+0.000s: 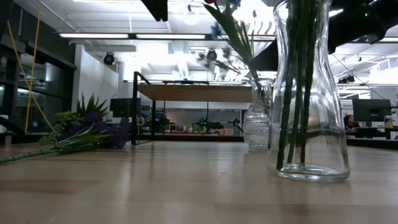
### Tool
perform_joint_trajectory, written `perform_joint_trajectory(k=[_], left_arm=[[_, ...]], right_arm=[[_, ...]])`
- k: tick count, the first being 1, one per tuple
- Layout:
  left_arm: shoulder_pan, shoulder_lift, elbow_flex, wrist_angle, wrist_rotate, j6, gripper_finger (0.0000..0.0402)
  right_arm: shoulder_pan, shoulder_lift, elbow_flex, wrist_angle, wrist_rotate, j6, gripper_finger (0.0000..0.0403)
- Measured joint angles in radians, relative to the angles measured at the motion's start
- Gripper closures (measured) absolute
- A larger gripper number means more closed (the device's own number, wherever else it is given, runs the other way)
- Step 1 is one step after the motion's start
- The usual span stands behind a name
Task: Pick and place flowers into a vace then onto a shelf
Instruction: Put the blue flowers into the top transparent vase
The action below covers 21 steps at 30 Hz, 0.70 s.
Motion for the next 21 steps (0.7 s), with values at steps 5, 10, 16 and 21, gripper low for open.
perform_joint_trajectory(k=[5, 10, 16, 21], left_arm=[[0.000, 0.000, 0.000, 0.000, 0.000, 0.000, 0.0101], [0.000, 0.000, 0.000, 0.000, 0.001, 0.000, 0.0101], [0.000, 0.000, 0.000, 0.000, 0.004, 0.000, 0.0101], [0.000, 0.000, 0.000, 0.000, 0.005, 0.000, 0.0101]], right_arm=[[0.000, -0.003, 0.000, 0.000, -0.029, -0.009, 0.0294], [0.000, -0.003, 0.001, -0.003, -0.033, -0.010, 0.0294], [0.000, -0.003, 0.001, -0.037, -0.049, 0.009, 0.0294], [0.000, -0.006, 0.002, -0.037, -0.076, 0.010, 0.0294]])
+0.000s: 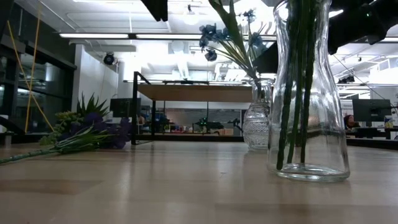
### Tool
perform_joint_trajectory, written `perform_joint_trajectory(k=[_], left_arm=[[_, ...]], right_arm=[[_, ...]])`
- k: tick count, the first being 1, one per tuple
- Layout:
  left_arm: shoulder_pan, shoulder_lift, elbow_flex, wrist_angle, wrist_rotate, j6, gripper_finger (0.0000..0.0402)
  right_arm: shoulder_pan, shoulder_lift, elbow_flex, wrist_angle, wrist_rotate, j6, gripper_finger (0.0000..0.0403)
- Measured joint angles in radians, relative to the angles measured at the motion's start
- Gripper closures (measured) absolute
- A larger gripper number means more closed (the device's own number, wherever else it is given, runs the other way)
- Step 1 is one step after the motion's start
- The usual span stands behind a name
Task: Pick and place flowers into a vace then onto a shelf
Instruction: Put the blue flowers into the top transparent vase, then put the purple flowers into the top transparent vase
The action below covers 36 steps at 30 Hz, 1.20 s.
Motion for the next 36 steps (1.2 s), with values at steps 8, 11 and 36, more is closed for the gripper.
perform_joint_trajectory(k=[8, 11, 36], left_arm=[[0.000, 0.000, 0.000, 0.000, 0.000, 0.000, 0.0101], [0.000, 0.000, 0.000, 0.000, 0.003, -0.001, 0.0101], [0.000, 0.000, 0.000, 0.000, 0.270, -0.299, 0.0101]], right_arm=[[0.000, -0.092, 0.000, -0.029, -0.009, -0.021, 0.0294], [0.000, -0.137, 0.000, -0.039, -0.014, -0.028, 0.0294], [0.000, -0.398, 0.000, 0.084, -0.181, -0.097, 0.0294]])
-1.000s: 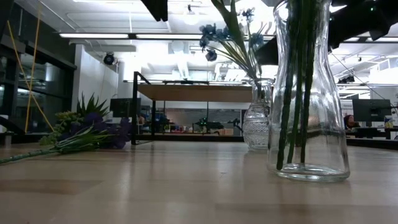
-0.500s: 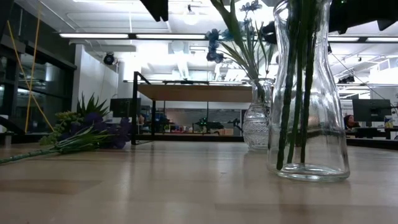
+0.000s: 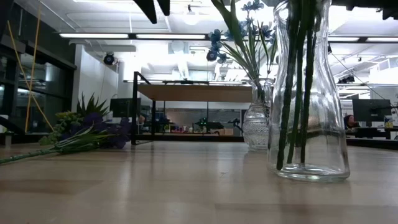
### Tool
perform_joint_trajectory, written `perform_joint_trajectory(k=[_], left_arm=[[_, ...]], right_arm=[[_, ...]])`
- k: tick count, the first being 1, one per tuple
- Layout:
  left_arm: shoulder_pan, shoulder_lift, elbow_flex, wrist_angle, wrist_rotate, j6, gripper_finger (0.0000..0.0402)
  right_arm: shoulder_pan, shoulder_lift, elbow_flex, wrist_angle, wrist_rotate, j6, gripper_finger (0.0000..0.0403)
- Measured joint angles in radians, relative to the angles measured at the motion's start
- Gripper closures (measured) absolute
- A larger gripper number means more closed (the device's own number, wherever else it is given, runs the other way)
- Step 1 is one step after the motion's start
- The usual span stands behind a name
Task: Pick and place flowers into a vace then onto a shelf
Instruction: Put the purple flowers into the top transparent vase
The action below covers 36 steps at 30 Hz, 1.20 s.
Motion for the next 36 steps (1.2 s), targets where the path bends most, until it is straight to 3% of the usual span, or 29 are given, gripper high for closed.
perform_joint_trajectory(k=[7, 16, 27, 36], left_arm=[[-0.015, 0.000, -0.020, 0.000, 0.183, -0.265, 0.0101], [-0.122, 0.001, -0.139, 0.001, 0.209, -0.535, 0.0101], [-0.298, 0.001, -0.464, -0.001, 0.347, -0.798, 0.0101], [-0.386, 0.000, -0.562, 0.104, 0.315, -0.986, 0.0101]], right_arm=[[0.000, -0.077, 0.000, 0.034, -0.055, -0.048, 0.0294], [0.001, -0.103, 0.000, 0.045, -0.137, -0.062, 0.0294], [0.001, -0.103, 0.000, 0.058, -0.239, -0.033, 0.0295], [0.022, -0.103, 0.000, 0.058, -0.238, -0.014, 0.0295]])
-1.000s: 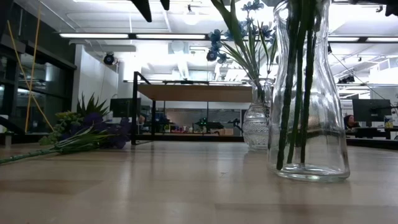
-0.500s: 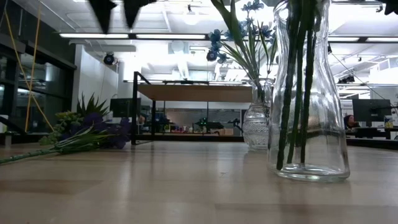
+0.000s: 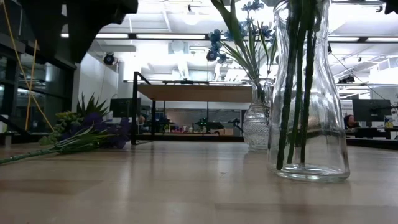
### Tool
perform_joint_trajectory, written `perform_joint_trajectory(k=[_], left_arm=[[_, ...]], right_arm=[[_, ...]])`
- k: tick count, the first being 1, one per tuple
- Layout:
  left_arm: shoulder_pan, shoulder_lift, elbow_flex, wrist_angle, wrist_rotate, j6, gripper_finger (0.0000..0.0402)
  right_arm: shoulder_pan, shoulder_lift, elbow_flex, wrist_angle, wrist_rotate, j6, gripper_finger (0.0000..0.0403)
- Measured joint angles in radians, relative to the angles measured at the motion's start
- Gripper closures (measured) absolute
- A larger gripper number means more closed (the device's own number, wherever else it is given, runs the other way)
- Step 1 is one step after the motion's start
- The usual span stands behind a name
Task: Pick and place flowers into a vace then onto a shelf
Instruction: Put the purple flowers into the top transparent vase
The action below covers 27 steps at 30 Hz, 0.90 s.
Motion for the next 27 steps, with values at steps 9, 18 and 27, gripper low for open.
perform_joint_trajectory(k=[9, 18, 27], left_arm=[[-0.028, -0.001, -0.107, 0.155, -0.039, -0.077, 0.0101], [-0.027, -0.001, -0.289, 0.328, -0.018, -0.148, 0.0101], [-0.027, -0.001, -0.443, 0.617, 0.000, -0.175, 0.0101]], right_arm=[[0.081, 0.000, 0.000, 0.003, 0.031, 0.003, 0.0295], [0.160, 0.000, 0.000, 0.051, 0.091, 0.003, 0.0295], [0.206, 0.001, 0.000, 0.049, 0.184, -0.021, 0.0295]])
